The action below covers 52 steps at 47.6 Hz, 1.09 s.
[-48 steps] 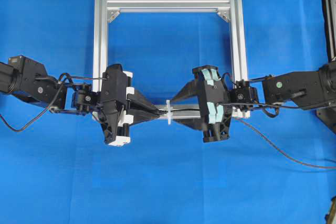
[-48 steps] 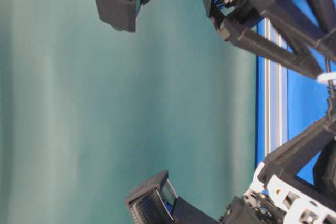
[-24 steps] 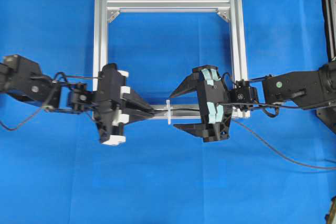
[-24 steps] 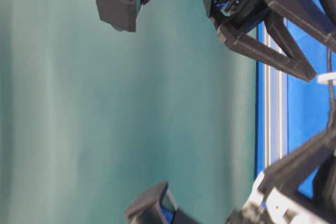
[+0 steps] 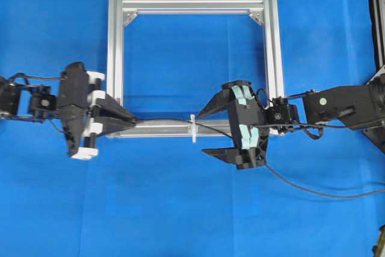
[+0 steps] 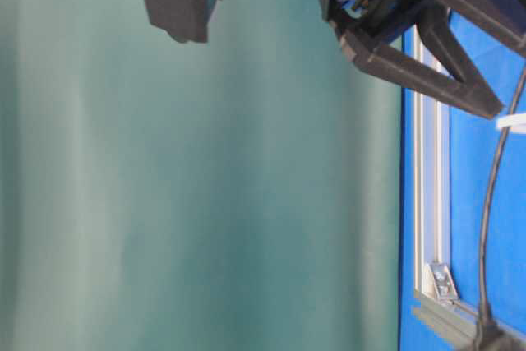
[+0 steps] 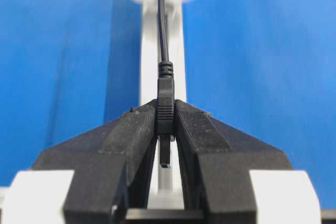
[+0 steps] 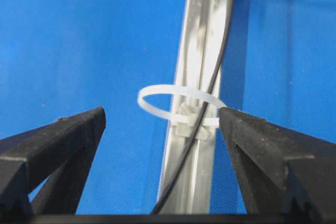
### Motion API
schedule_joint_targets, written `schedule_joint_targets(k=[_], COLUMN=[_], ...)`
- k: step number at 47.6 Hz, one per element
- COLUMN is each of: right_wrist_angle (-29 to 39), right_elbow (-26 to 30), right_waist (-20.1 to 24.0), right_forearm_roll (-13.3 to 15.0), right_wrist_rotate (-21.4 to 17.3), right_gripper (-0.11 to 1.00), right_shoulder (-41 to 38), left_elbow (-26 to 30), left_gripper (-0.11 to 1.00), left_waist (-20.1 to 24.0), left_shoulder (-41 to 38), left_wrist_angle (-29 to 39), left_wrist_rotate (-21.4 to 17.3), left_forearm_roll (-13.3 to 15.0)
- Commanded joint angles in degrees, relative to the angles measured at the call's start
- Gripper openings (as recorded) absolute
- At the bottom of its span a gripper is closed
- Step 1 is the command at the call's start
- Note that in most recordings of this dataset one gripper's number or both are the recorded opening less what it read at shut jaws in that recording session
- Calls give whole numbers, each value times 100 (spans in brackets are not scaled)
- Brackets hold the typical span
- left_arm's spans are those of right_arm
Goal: Insert the wire through the string loop located in the center.
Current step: 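Open the right gripper and pull the cable leftward with the left gripper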
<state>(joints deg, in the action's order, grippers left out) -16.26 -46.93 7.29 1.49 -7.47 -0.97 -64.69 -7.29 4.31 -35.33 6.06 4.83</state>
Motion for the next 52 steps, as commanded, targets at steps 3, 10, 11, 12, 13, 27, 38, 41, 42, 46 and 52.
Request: schedule_joint_targets(k=[3, 10, 11, 12, 13, 27, 38, 41, 42, 46, 52], right_wrist_angle=[9, 18, 9, 18, 18, 26, 35, 35, 35, 35, 62], right_elbow=[123, 158, 158, 167, 167, 167, 176, 176, 176, 176, 176], right_waist=[62, 132, 132, 132, 132, 167, 167, 158, 167, 167, 158], right_forearm_roll=[-9, -9, -9, -9, -18, -9, -9, -9, -18, -18, -9], right_wrist_rotate=[-9, -9, -9, 0, -9, -9, -9, -9, -9, -9, -9], right_gripper=[94, 94, 94, 94, 94, 94, 94, 94, 94, 94, 94], right_shoulder=[193, 193, 193, 193, 193, 193, 193, 193, 193, 193, 193], left_elbow=[-316, -703, -747, -782, -826, -1266, -1257, -1248, -1257, -1257, -1257], left_gripper=[8, 8, 8, 8, 8, 8, 8, 9, 9, 12, 47], left_waist=[-18, -141, -167, -193, -229, -334, -334, -334, -334, -325, -334], left_shoulder=[422, 817, 870, 940, 1002, 1538, 1529, 1512, 1521, 1521, 1512], left_wrist_angle=[-79, -88, -88, -88, -79, 176, 431, 554, 571, 571, 642], left_wrist_rotate=[9, 18, 18, 18, 18, -9, -167, -185, -185, -149, -132], left_forearm_roll=[0, 0, 0, 0, -9, 0, -53, -62, -62, -53, -53])
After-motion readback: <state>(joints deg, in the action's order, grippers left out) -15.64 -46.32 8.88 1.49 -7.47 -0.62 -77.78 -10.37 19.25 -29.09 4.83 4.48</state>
